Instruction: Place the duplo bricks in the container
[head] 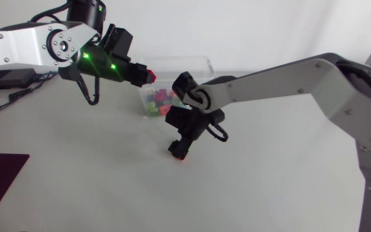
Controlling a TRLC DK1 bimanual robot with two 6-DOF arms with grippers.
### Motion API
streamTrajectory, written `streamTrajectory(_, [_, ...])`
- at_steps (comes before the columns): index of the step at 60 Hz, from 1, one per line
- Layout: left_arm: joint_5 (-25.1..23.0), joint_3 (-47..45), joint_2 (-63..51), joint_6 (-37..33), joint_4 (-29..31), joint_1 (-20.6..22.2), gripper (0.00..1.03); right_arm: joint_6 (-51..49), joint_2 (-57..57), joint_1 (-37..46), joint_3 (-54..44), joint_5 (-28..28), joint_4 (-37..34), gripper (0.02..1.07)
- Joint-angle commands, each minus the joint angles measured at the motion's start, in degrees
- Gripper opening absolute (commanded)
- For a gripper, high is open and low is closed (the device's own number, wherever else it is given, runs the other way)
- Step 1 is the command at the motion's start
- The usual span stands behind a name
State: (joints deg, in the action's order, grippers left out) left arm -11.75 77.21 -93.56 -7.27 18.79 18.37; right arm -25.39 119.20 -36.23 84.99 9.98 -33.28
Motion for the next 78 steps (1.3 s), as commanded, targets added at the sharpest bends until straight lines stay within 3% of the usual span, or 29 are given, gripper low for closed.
streamTrajectory(1, [-0.7,2.1,-1.7,1.5,-1.3,-0.5,0.19,-1.5,2.7,0.0,1.4,-0.6,-2.0,0.97])
streamTrajectory(5, [-1.3,2.6,-2.5,1.5,-1.5,-1.0,0.19,-1.9,3.6,-0.2,2.0,-0.6,-3.3,0.93])
streamTrajectory(49, [-2.5,5.1,-6.3,1.9,-3.0,-2.2,0.19,-1.2,-1.8,-3.9,-1.1,-2.9,-3.4,0.93])
streamTrajectory(78, [-2.6,14.4,-14.3,4.2,-3.5,-3.3,0.20,0.1,-1.1,-6.0,-5.0,-4.1,-1.4,0.93])
